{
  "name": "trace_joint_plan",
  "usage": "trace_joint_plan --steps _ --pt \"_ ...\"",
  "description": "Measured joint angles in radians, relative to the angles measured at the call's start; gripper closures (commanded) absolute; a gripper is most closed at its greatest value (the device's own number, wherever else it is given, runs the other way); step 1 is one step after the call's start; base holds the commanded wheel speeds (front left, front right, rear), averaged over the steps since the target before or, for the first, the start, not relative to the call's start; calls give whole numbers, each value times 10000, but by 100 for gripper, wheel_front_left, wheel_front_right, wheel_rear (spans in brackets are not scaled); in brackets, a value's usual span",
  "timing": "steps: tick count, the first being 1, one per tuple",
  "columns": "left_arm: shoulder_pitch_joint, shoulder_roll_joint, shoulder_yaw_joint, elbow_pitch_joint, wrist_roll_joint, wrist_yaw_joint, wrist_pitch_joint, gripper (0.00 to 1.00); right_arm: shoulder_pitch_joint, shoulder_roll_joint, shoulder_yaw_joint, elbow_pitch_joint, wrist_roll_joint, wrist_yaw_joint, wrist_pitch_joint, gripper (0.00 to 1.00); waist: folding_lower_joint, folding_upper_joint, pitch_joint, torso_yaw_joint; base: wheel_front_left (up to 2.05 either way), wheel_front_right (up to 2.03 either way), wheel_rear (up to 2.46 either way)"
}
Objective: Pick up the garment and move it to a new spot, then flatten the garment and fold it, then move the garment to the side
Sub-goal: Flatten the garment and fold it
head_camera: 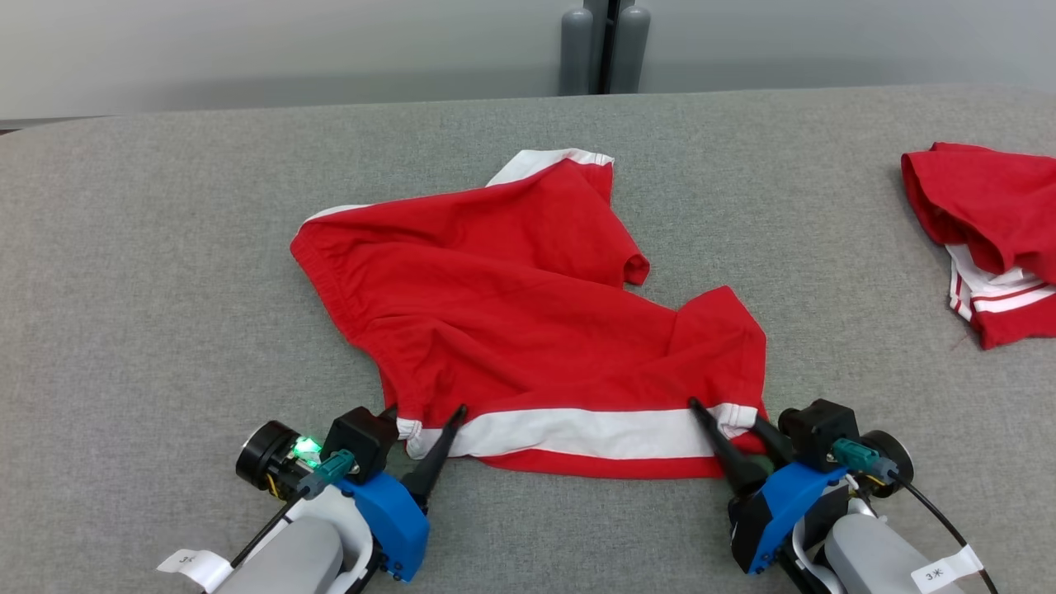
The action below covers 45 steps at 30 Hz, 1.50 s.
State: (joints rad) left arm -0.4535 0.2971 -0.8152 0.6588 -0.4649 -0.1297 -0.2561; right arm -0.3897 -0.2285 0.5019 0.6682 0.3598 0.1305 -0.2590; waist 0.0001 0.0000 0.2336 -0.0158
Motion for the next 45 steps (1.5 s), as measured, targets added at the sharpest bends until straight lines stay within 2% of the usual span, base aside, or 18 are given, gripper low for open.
trace_joint_plan --steps 1,6,16,19,23,24,29,30,31,36,37,38,45 --pt "-36 15 -69 44 -94 0 0 100 -12 -4 29 -2 21 0 -8 100 0 0 -9 -8 0 0 0" --pt "-75 127 -213 -8 -658 0 -12 100 11 -94 -219 -531 54 0 -23 100 0 0 -107 -40 0 0 0" --pt "-143 500 708 -1843 -1342 0 -56 100 433 -512 -878 -2589 311 2 -25 100 0 0 -308 -89 0 0 0" --pt "-568 525 1281 -2696 -1634 15 -56 100 161 -654 -1221 -3300 583 0 -19 100 0 0 -240 -151 0 0 0" --pt "-1151 531 1643 -3039 -1822 69 -40 100 -356 -686 -1400 -3553 742 0 228 100 0 0 -61 -227 0 0 0" --pt "-1728 529 1707 -3106 -1787 71 100 100 -904 -692 -1438 -3613 805 0 399 100 -1 0 133 -312 0 0 0" --pt "-3821 397 2042 -2853 -1998 63 608 100 -3082 -462 -1511 -3139 1191 0 876 100 0 0 882 -608 0 0 0" --pt "-3821 397 2042 -2853 -1998 63 608 100 -3082 -462 -1511 -3139 1191 0 876 100 0 0 882 -608 0 0 0" --pt "-4854 316 2184 -2550 -2042 58 746 100 -4169 -337 -1628 -2671 1333 0 943 100 0 0 1250 -707 0 0 0" --pt "-7408 -56 2194 -1565 -2008 52 809 100 -6803 75 -1791 -1281 1937 0 1022 100 1 0 2089 -833 0 0 0" --pt "-7408 -56 2194 -1565 -2008 52 809 100 -6803 75 -1791 -1281 1937 0 1022 100 1 0 2089 -833 0 0 0" --pt "-8355 -186 2138 -1154 -1990 38 677 100 -7706 184 -2029 -757 2236 0 811 100 1 0 2347 -839 0 0 0" --pt "-9884 -470 1718 -491 -2157 2 146 100 -9261 293 -2115 322 2510 0 267 100 1 0 2810 -772 0 0 0"
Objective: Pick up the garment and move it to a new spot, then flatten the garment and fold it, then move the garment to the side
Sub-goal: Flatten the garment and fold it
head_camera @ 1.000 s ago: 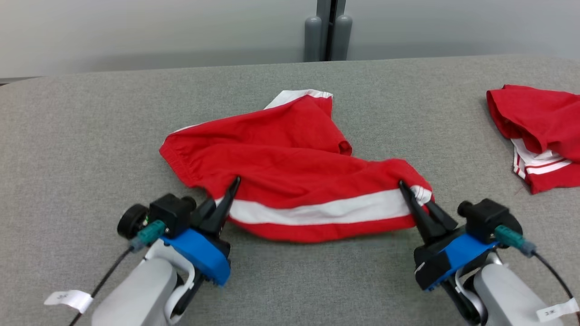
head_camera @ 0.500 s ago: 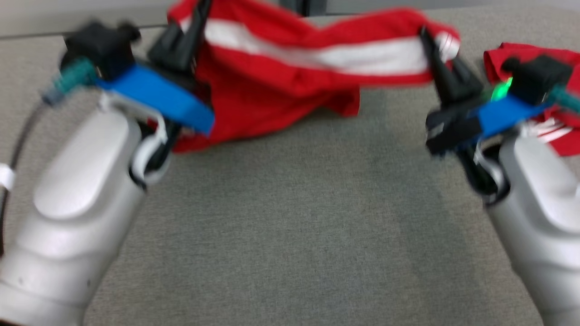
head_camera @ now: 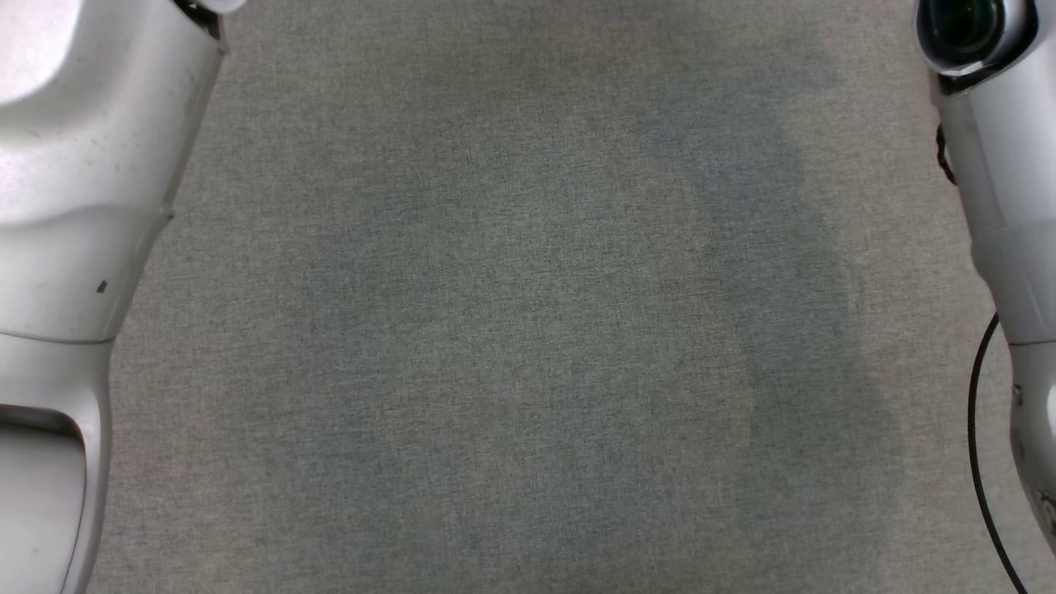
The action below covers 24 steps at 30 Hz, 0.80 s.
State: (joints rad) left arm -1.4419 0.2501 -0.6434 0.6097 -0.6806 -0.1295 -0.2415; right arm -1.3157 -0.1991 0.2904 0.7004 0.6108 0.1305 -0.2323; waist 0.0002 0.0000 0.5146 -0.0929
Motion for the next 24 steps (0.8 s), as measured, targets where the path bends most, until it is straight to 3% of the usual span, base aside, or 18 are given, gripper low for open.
trace_joint_plan --steps 5,8,14,24 --pt "171 90 -410 75 -176 0 -173 100 53 75 550 424 182 0 -182 100 -1 0 56 67 0 0 0" --pt "1143 203 -286 -180 -286 0 -188 100 719 44 1005 502 360 0 -255 100 0 0 -9 138 0 0 0" --pt "4527 299 380 -1438 322 0 -199 100 3121 -259 1737 -6 623 0 -290 100 -1 0 -394 311 0 0 0" --pt "10197 234 915 -3413 1241 73 -201 100 7873 -888 1758 -2157 562 0 -290 100 -4 0 -1496 482 0 0 0"
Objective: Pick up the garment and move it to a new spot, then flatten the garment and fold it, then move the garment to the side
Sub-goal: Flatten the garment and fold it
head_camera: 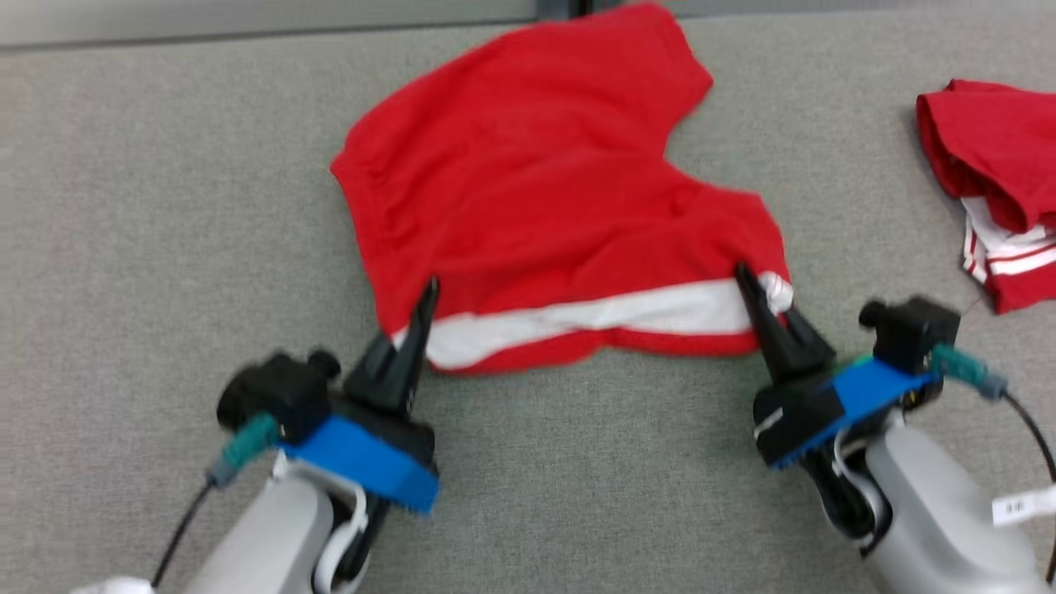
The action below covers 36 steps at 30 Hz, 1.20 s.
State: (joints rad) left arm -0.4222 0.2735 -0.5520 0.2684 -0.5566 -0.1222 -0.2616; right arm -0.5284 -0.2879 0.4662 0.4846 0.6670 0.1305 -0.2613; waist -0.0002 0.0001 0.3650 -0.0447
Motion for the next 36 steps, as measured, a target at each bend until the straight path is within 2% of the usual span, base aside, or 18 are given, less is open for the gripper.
trace_joint_plan --steps 8,17,29,36 --pt "2285 58 -58 -426 265 27 0 100 2573 -96 -353 -1212 -654 0 -2 100 -1 0 -974 70 0 0 0" --pt "3227 58 -84 -483 353 69 0 100 4171 75 -1018 -1697 -951 0 -2 100 0 0 -1335 -4 0 0 0" --pt "2839 -130 -6 -387 468 21 0 100 4079 144 -1528 -1847 -1172 0 23 100 2 0 -1300 84 0 0 0" --pt "2150 -290 56 -431 401 -15 0 100 3156 10 -1772 -2061 -934 0 506 100 2 0 -1133 142 0 0 0"
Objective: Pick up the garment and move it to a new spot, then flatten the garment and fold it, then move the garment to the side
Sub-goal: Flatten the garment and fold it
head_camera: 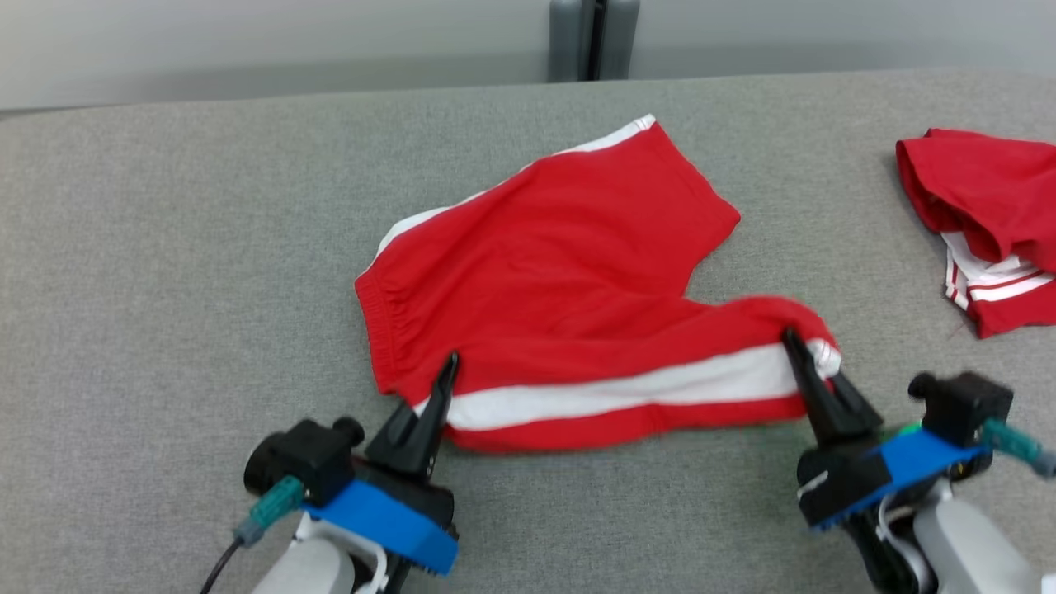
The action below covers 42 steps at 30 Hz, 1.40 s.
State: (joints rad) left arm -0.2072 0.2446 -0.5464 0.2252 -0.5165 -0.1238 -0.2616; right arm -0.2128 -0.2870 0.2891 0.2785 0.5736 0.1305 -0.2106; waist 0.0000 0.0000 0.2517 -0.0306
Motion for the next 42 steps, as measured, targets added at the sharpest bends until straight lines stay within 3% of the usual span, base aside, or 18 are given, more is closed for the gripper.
trace_joint_plan --steps 11,19,30,37,39,40,41,42 --pt "-2619 -247 -186 1185 -303 -23 0 100 -2689 -349 -77 667 288 0 1315 100 2 0 1002 301 0 0 0" --pt "-4323 -324 -226 2146 -817 -58 0 100 -4797 -372 174 1965 458 0 1753 100 2 0 1841 604 0 0 0" --pt "-5895 -581 -439 3162 -1030 -58 0 100 -7431 -113 782 4117 527 0 1814 100 2 0 2708 1007 0 0 0" --pt "-6288 -723 -69 3486 -1039 -58 0 100 -8643 190 917 5561 698 0 1501 100 2 0 3042 1118 0 0 0" --pt "-6314 -767 -50 3517 -959 -58 0 100 -8862 284 1047 5892 719 0 1417 65 2 0 3099 1145 0 0 0" --pt "-6333 -798 -63 3557 -934 -58 0 100 -8953 305 1110 6019 729 0 1340 30 2 0 3119 1158 0 0 0" --pt "-6338 -842 -86 3609 -899 -58 0 76 -9030 313 1162 6151 757 0 1266 0 2 0 3134 1173 0 0 0" --pt "-6338 -876 -115 3643 -888 -58 0 33 -9090 305 1252 6259 794 0 1210 0 2 0 3138 1191 0 0 0"
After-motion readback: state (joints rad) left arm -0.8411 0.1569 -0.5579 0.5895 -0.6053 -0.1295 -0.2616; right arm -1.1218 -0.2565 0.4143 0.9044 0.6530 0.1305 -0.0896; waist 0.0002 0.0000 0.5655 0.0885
